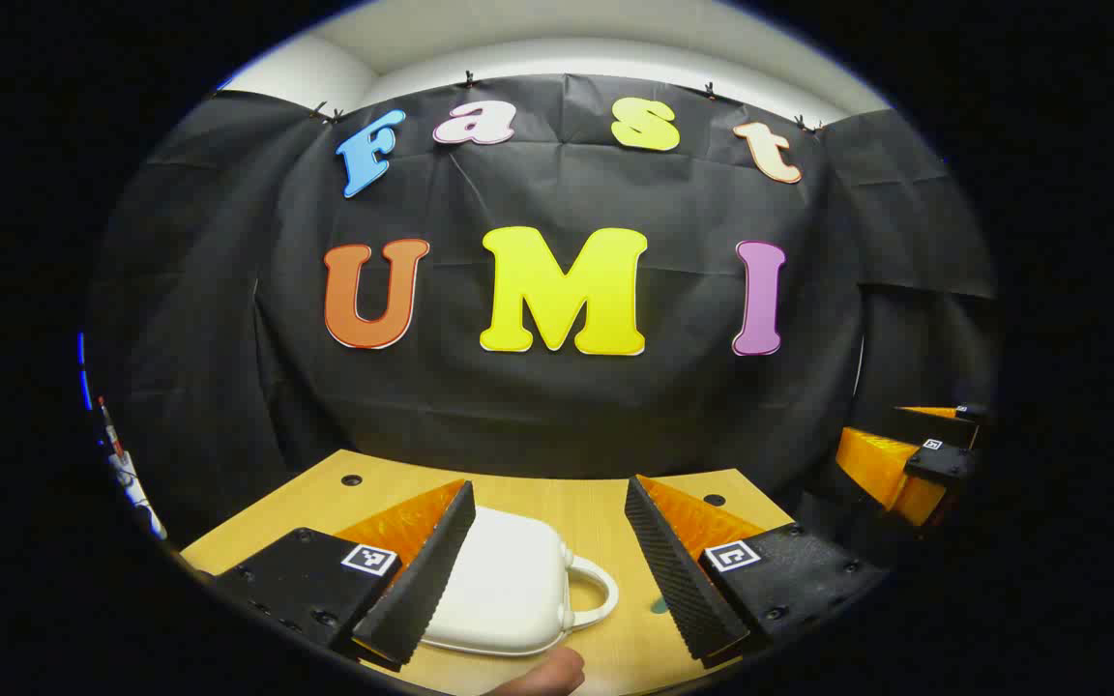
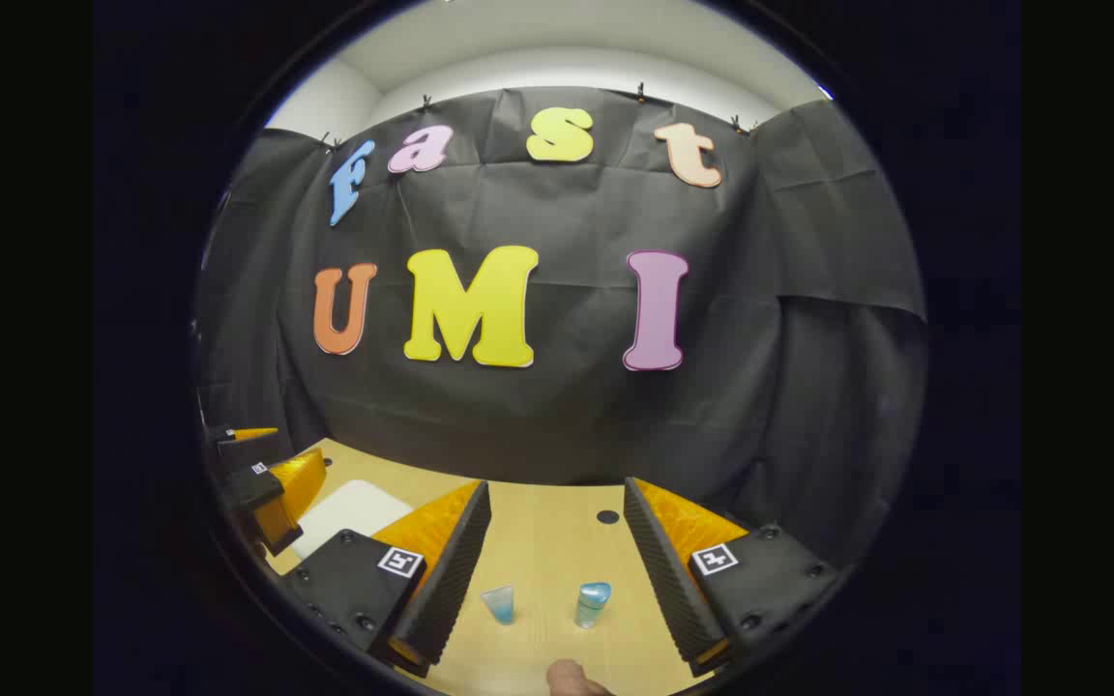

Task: First open the suitcase, pack the skin care products into it, and then close the suitcase.

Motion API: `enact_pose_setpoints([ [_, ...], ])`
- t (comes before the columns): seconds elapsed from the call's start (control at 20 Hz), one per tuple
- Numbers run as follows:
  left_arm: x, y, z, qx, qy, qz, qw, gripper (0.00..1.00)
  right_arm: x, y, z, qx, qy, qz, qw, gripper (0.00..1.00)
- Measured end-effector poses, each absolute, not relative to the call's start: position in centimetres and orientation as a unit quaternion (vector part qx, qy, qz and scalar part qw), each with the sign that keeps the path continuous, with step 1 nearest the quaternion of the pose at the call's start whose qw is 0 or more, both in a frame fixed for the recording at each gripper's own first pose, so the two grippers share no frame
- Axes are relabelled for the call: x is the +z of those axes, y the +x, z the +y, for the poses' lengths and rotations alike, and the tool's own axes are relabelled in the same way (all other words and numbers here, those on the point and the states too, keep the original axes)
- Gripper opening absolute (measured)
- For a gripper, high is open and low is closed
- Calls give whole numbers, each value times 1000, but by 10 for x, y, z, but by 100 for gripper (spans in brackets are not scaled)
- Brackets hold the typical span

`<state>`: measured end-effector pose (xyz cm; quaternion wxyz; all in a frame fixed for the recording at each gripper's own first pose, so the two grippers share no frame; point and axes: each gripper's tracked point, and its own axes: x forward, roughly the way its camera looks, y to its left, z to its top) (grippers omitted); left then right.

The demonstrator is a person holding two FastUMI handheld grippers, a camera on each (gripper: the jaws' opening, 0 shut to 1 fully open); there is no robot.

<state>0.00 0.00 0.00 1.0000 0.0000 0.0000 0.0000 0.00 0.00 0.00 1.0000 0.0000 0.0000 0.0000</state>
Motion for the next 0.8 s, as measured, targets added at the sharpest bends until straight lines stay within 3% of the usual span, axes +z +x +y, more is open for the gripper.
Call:
enact_pose_setpoints([
  [0.8,-4,-10,-21,-21,2,2,1000,100,-7,-19,-1,16,-25,6,1000,82],
])
